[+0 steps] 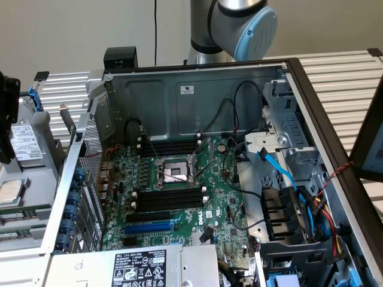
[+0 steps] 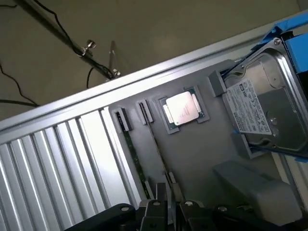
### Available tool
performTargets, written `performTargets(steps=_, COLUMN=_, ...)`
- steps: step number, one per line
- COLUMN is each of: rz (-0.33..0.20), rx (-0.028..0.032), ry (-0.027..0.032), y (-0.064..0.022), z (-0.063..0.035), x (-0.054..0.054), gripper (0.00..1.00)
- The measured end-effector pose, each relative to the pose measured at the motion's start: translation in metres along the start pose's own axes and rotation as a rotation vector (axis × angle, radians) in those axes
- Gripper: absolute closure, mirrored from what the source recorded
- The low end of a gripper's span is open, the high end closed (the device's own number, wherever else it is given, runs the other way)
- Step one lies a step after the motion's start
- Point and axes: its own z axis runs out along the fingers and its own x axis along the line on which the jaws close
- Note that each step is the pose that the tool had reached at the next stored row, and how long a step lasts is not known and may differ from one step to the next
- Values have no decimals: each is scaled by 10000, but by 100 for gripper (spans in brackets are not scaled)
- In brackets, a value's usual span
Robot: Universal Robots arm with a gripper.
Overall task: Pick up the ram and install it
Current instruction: 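Pick up the ram and move it above insertion slot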
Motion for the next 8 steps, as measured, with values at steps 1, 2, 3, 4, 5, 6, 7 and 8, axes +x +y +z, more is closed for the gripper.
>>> performTargets(steps=1, rz=-178, rx=5, ry=10, y=0, z=10, x=0, gripper=81)
performTargets(steps=2, rz=-353, rx=11, ry=18, y=-1, z=20, x=-1, gripper=81)
performTargets(steps=3, rz=-500, rx=15, ry=26, y=0, z=30, x=0, gripper=81)
performTargets(steps=4, rz=-616, rx=17, ry=32, y=4, z=41, x=0, gripper=81)
performTargets(steps=5, rz=-719, rx=18, ry=41, y=10, z=52, x=2, gripper=81)
performTargets(steps=6, rz=-814, rx=19, ry=51, y=15, z=61, x=4, gripper=81)
performTargets(steps=7, rz=-904, rx=20, ry=61, y=20, z=70, x=6, gripper=81)
performTargets(steps=8, rz=-991, rx=21, ry=72, y=25, z=79, x=8, gripper=81)
